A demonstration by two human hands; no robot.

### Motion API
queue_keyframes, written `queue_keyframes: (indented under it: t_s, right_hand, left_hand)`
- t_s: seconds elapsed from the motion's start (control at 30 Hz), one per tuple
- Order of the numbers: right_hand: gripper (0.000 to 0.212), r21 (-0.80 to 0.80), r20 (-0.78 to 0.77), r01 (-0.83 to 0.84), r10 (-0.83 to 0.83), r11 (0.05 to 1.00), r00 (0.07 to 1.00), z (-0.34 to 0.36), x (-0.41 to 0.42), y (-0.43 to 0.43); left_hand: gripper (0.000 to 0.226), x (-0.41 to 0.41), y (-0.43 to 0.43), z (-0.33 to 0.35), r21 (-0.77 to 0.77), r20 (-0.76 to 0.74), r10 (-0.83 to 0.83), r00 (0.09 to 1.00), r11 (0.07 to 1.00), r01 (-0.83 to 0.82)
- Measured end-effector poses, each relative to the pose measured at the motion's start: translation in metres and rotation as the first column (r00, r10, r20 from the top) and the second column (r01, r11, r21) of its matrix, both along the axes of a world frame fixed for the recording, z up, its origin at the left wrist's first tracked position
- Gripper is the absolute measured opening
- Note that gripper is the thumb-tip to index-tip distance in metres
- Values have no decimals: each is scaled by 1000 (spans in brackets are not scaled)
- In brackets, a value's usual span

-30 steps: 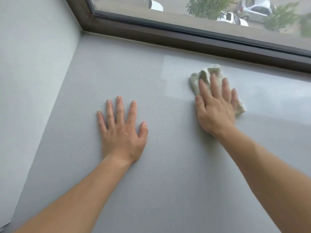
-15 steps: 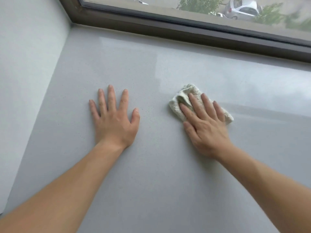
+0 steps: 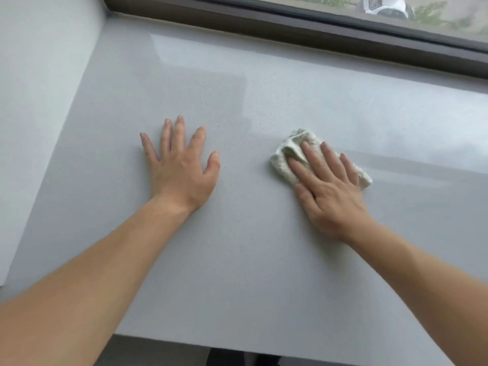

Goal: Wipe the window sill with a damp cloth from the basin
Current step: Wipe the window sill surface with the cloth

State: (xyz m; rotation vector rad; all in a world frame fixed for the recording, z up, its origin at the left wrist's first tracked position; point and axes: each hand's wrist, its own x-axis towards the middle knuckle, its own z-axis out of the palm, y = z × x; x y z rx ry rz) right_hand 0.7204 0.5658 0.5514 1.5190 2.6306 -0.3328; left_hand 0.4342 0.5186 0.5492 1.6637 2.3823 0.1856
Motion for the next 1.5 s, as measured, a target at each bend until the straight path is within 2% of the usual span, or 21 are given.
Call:
queue_keyframes:
  t_s: [0.1,0.17,0.23,0.3,0.37,0.4,0.47,0.57,0.63,0.7,0.77,0.87,0.93,1.0,1.03,1.07,1.13,1.23,1.33,1.4,1.5]
  right_hand:
    - [57,-5,-5,293,-294,956,956,-1,0,17]
    - [60,-1,-7,332,-332,943,943,-2,-18,-7]
    - [61,13,-20,200,-200,980,980,0,-29,-53]
    - [58,38,-29,-24,25,999,999,1,-20,-95]
    - [54,32,-40,-188,190,982,981,1,3,-101]
    - [52,35,-34,-214,216,976,976,0,15,-90]
    - [53,36,-9,-122,122,992,992,-1,32,-59]
    - [56,-1,-3,180,-180,984,984,0,33,-25]
    - [59,11,-9,234,-234,972,972,-1,18,-41]
    - [61,33,-20,111,-111,993,994,0,9,-84]
    - [60,36,-32,-120,121,992,992,2,17,-134]
    - [54,-6,-27,-348,348,937,937,5,47,-141]
    - [53,-18,-23,-245,244,969,969,3,55,-114]
    - [56,-40,-31,59,-60,997,998,3,49,-92]
    - [57,-35,-20,165,-166,986,986,2,40,-93]
    - [59,-19,-10,199,-200,980,980,2,30,-103]
    - [61,2,-30,90,-90,996,995,4,16,-147]
    - [59,-11,-68,-203,202,979,977,7,23,-214]
    - [54,14,-29,-313,313,950,949,2,45,-207]
    - [54,43,7,-185,185,982,983,-1,57,-184]
    - [55,34,-8,206,-206,978,979,-1,52,-170]
  left_hand:
    - [66,36,-38,6,48,41,-82,996,996,80]
    - [64,55,-66,4,41,50,-100,994,994,98]
    - [63,67,-87,-2,23,32,-101,994,995,101]
    - [64,73,-98,-8,6,-15,-116,993,993,116]
    - [66,74,-100,-11,-11,-68,-136,988,991,136]
    - [66,74,-100,-11,-21,-83,-135,987,991,134]
    - [67,75,-100,-12,-38,-96,-121,988,992,118]
    - [67,76,-100,-11,-41,-86,-103,991,994,100]
    - [67,77,-100,-10,-10,-53,-92,994,996,92]
    - [64,78,-105,-6,67,-5,-73,997,995,73]
    - [62,82,-117,-1,119,16,-20,1000,993,18]
    - [62,91,-141,1,63,15,26,1000,998,-27]
    - [64,94,-154,-4,-2,-8,-9,1000,1000,9]
    - [65,95,-158,-8,-42,-38,-33,999,999,32]
    - [65,95,-158,-8,-46,-44,-29,999,999,26]
    - [64,95,-157,-8,-44,-42,-24,999,999,22]
    - [64,94,-157,-7,-30,-10,-28,1000,999,28]
    - [64,92,-159,-6,-15,27,-29,999,999,29]
    - [64,93,-158,-4,-10,29,-22,999,1000,22]
    - [63,93,-158,-4,-14,24,-30,999,999,30]
    - [63,94,-160,-6,-50,-11,-37,999,998,36]
